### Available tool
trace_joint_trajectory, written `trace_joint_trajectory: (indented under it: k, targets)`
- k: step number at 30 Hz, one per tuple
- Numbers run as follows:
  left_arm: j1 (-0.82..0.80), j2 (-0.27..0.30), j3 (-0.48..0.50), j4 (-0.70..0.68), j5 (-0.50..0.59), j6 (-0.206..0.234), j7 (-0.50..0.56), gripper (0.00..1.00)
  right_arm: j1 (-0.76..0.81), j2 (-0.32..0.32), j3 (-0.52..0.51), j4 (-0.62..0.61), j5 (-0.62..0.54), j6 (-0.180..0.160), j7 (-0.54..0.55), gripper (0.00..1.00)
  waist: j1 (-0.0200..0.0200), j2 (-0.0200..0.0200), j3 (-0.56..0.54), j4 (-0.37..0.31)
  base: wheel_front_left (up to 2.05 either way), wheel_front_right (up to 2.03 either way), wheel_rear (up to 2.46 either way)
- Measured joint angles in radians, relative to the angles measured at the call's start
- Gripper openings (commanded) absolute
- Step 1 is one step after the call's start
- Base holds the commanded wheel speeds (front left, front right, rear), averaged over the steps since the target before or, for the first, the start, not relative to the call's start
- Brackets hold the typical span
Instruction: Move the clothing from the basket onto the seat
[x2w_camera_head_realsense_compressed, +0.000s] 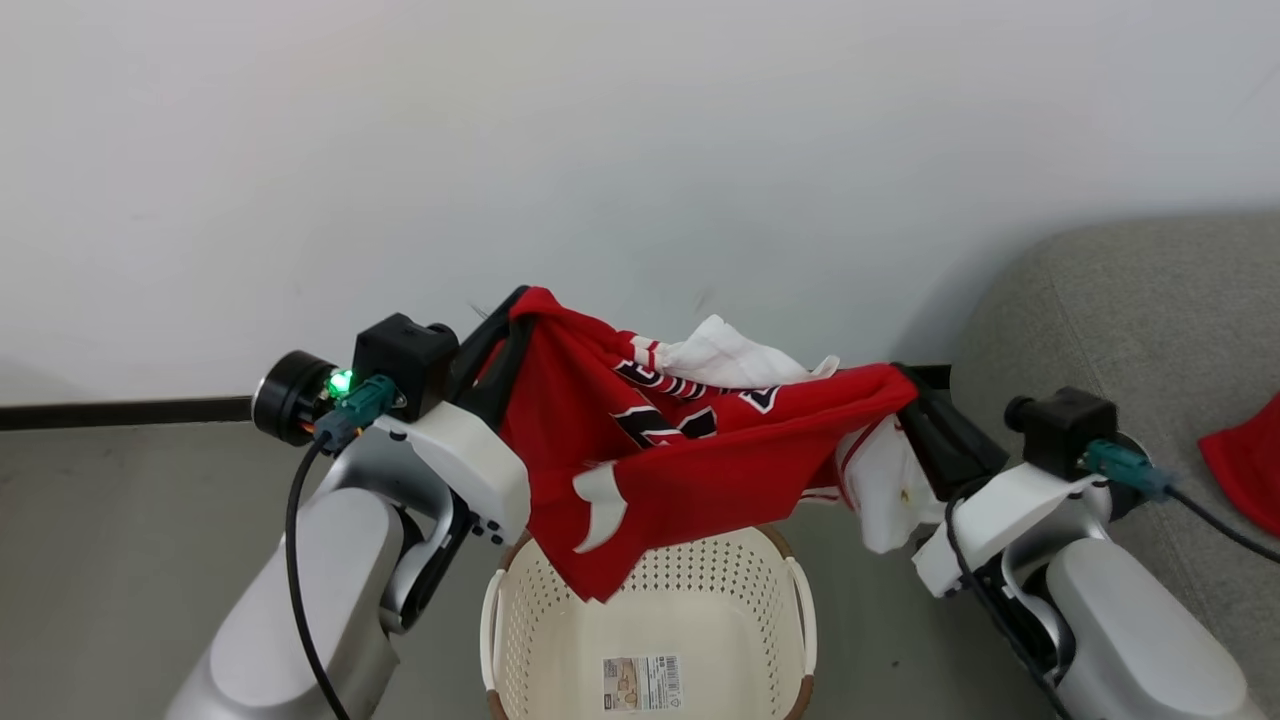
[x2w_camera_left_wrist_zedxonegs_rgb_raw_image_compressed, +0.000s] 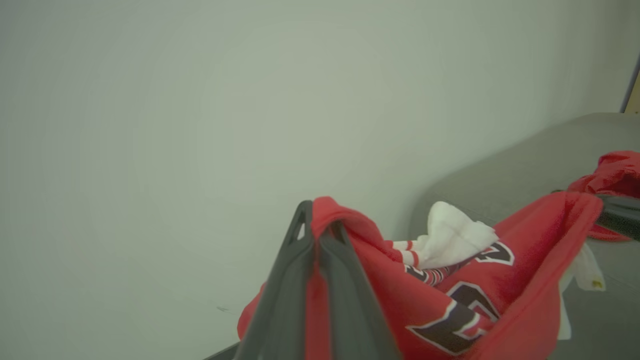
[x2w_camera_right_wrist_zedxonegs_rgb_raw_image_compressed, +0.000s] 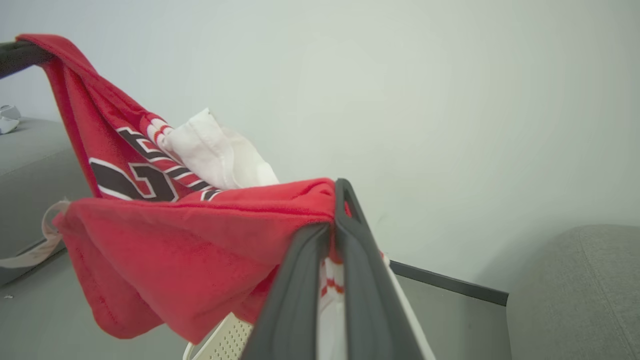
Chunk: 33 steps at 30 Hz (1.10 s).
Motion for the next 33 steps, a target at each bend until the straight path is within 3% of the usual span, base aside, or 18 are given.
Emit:
trace_joint_trajectory:
  k: [3,4,5,21,33]
  targets:
    - [0.034,-0.016,-0.002,0.000,-0.019,-0.004,-0.015,0.33,0.000,0.001,-0.059,-0.035,0.029,0.000,0.000,0.00,0.0000,0.0000,0.000,-0.014,0.00,0.00,0.00]
    - [0.046,-0.021,-0.003,-0.002,-0.026,-0.005,-0.022,0.58,0.000,0.001,-0.078,-0.046,0.040,0.000,0.000,0.00,0.0000,0.0000,0.000,-0.018,0.00,0.00,0.00]
    - [0.067,-0.032,-0.004,-0.004,-0.050,-0.012,-0.035,1.00,-0.001,0.001,-0.113,-0.065,0.054,0.000,0.000,0.00,0.0000,0.0000,0.000,-0.026,0.00,0.00,0.00]
    - [0.188,-0.042,-0.055,-0.009,-0.080,-0.066,-0.093,1.00,0.010,-0.127,-0.344,-0.182,0.061,0.000,0.000,0.00,0.0000,0.0000,-0.005,-0.092,0.00,0.00,0.00]
    - [0.247,-0.037,-0.076,-0.024,-0.093,-0.083,-0.132,1.00,0.178,-0.186,-0.527,-0.288,0.047,0.000,0.000,0.00,0.0000,0.0000,-0.016,-0.162,0.00,0.00,0.00]
